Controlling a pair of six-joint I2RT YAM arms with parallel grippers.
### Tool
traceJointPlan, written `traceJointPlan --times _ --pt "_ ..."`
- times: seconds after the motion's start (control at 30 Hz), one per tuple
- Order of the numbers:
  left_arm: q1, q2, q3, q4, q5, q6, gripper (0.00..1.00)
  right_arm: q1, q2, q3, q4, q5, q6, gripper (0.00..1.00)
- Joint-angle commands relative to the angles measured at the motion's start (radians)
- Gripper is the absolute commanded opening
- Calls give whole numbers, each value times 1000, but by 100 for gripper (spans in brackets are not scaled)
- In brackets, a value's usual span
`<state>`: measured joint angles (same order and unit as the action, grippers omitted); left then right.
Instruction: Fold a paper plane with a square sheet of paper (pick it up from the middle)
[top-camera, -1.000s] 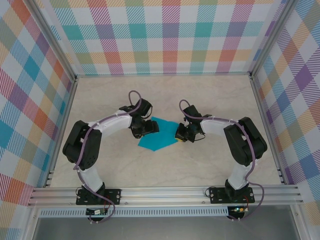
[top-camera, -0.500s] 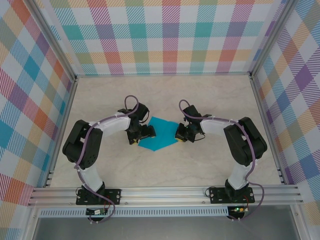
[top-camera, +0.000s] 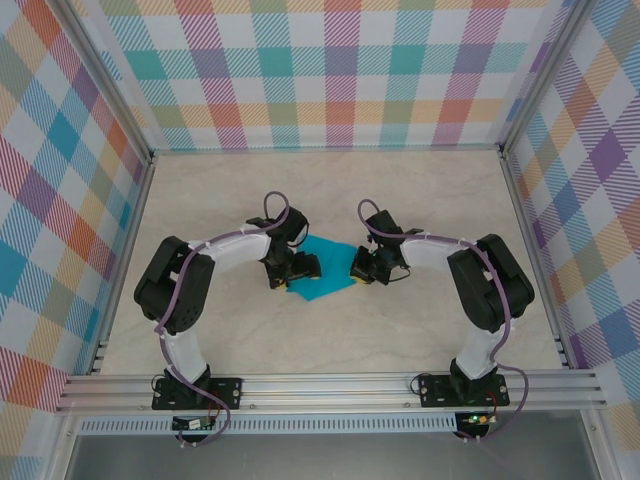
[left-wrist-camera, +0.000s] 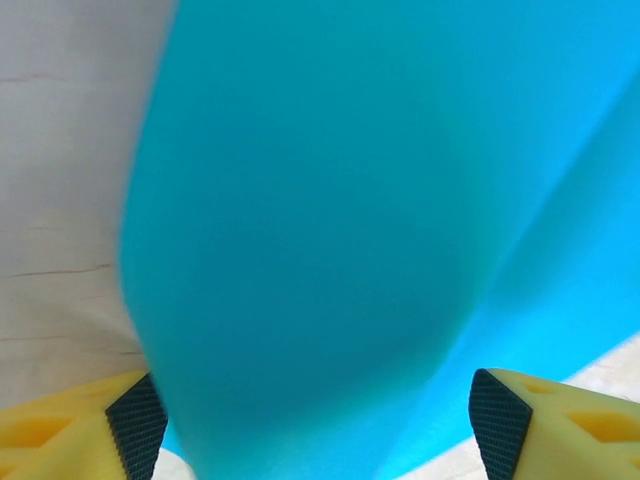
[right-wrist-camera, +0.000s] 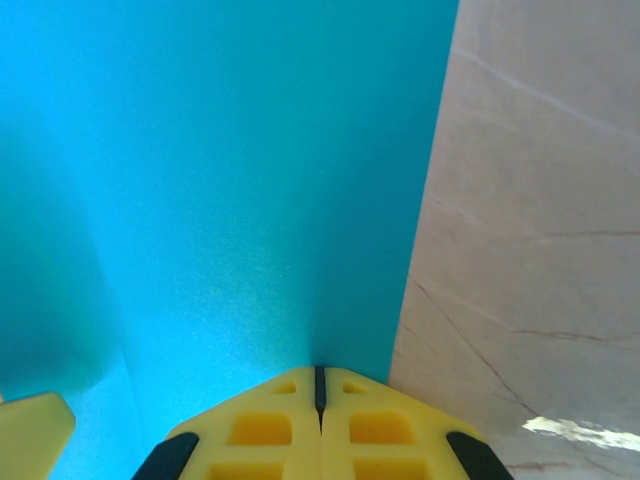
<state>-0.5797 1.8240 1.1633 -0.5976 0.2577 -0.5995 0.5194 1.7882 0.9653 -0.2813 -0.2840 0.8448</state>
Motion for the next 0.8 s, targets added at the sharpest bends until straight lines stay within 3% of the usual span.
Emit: traceJointPlan --times 0.0,0.3,0.53,0.77 --pt "-14 -43 -8 95 123 37 80 7 17 3 -65 34 -23 3" --pt "-15 -97 -78 306 369 27 80 4 -37 18 -49 20 -26 3" --pt "-14 -94 -96 376 442 22 83 -20 -171 -17 -62 49 2 7" --pt "-17 -51 -113 428 484 8 83 -70 -349 -118 -153 196 74 19"
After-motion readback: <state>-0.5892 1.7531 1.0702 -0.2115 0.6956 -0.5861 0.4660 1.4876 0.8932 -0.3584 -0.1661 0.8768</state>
